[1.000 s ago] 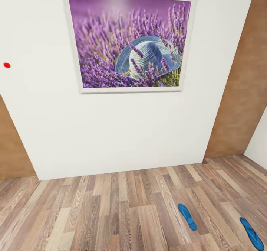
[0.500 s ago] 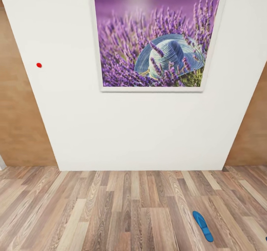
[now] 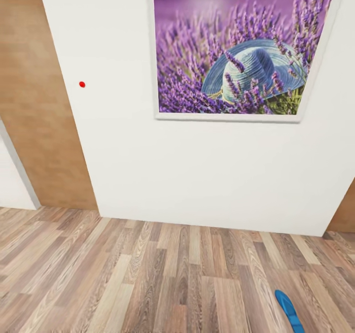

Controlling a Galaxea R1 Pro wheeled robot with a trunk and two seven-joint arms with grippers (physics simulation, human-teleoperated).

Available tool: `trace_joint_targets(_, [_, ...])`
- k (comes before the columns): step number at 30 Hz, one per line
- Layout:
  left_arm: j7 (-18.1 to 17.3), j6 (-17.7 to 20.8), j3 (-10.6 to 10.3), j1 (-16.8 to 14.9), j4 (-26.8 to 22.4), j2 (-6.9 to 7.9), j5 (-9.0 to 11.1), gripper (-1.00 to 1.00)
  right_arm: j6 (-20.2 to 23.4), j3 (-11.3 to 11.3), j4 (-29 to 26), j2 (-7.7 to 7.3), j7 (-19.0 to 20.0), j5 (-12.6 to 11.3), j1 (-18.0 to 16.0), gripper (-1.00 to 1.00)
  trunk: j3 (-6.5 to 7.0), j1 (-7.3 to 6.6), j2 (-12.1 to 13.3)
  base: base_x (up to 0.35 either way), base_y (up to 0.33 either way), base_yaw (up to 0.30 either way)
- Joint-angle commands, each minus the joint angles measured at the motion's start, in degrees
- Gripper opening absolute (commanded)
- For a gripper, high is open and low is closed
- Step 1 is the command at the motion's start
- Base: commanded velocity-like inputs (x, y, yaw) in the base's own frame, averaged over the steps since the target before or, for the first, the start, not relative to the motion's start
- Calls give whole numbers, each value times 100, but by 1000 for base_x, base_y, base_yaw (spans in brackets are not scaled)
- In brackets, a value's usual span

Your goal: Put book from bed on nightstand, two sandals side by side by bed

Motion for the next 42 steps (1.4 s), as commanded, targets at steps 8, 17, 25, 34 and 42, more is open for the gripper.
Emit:
trace_joint_targets(8, [-4,-11,5,-2,-1,-5,42,100,-20,-3,3,0,1,-30,-2,100,-47,0,-3,0,0,252])
trace_joint_targets(17, [-5,-11,5,-2,-1,-7,42,100,-24,3,3,4,0,-27,-2,100,-93,0,-3,3,0,247])
trace_joint_targets(25, [1,-11,5,-2,-1,-1,42,100,-26,6,3,9,1,-15,-2,100,-109,0,-3,205,0,80])
trace_joint_targets(34, [2,-11,6,-2,-1,-1,42,100,-26,6,3,9,2,-7,-2,100,-110,0,-3,317,0,5])
trace_joint_targets(42, [2,-11,5,-2,-1,-2,42,100,-26,6,3,10,-1,3,-2,100,-110,0,-3,320,0,0])
